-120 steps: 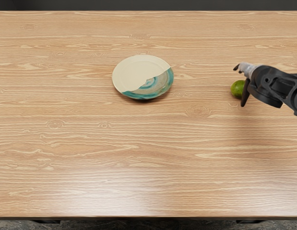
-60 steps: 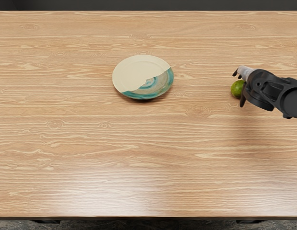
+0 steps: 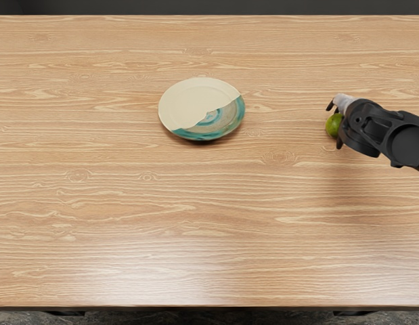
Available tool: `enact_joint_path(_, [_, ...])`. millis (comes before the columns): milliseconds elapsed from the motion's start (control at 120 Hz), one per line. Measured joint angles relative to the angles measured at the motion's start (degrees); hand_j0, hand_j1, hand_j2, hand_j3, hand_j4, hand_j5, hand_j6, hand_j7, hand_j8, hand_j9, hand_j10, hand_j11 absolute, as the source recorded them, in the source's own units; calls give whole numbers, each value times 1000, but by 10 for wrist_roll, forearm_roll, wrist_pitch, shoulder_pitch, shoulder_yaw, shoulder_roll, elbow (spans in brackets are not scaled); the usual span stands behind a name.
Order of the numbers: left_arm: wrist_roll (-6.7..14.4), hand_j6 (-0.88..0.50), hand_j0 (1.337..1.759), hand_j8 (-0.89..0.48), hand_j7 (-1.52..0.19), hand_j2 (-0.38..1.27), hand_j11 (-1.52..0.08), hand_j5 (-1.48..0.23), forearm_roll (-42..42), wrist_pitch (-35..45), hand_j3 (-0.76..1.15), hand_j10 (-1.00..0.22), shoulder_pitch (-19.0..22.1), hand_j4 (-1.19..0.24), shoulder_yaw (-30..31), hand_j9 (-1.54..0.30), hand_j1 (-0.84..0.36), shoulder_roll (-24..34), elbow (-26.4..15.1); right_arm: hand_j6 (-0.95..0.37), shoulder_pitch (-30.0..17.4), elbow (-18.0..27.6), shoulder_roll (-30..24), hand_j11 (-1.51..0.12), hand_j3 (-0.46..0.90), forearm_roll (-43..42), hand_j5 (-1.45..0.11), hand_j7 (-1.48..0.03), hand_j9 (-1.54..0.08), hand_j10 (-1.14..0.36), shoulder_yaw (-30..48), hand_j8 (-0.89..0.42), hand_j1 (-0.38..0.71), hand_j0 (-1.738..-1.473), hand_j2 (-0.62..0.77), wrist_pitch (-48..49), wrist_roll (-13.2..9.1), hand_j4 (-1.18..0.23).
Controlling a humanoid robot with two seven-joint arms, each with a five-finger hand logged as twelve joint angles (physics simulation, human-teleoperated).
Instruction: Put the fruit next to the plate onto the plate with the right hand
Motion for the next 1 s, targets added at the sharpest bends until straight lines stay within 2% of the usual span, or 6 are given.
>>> enact_joint_path(150, [0,-15,1658,-15,-19,3,-19,-19,0,0,0,-15,0,-15,0,-19,331,0,0,-380,-3,-24,18,-475,0,-4,-465,-473,-474,-380,-1,-293,80,-1658,-64,0,0,-385])
enact_joint_path(417, [0,-15,1658,-15,-19,3,-19,-19,0,0,0,-15,0,-15,0,-19,331,0,0,-312,-5,-32,24,-612,0,-5,-601,-617,-618,-377,0,-251,200,-1657,-69,-1,0,-517])
enact_joint_path(525, [0,-15,1658,-15,-19,3,-19,-19,0,0,0,-15,0,-15,0,-19,331,0,0,-337,-8,-37,24,-635,-1,-1,-616,-647,-642,-455,0,-320,228,-1656,-77,-2,0,-544])
enact_joint_path(658, [0,-15,1658,-15,-19,3,-19,-20,0,0,0,-15,0,-15,0,-19,331,0,0,-299,-11,-40,24,-723,-1,2,-692,-718,-729,-489,1,-282,247,-1649,-111,-1,0,-553])
enact_joint_path(792, [0,-15,1658,-15,-20,3,-20,-20,0,0,0,-15,0,-15,0,-20,331,0,0,-336,-7,-42,24,-797,0,6,-780,-782,-803,-508,3,-293,250,-1649,39,2,0,-579])
enact_joint_path(1000, [0,-15,1658,-15,-20,3,-20,-20,0,0,0,-15,0,-15,0,-20,331,0,0,-333,12,-42,21,-866,-1,21,-850,-833,-863,-506,9,-286,237,-1647,36,8,0,-583])
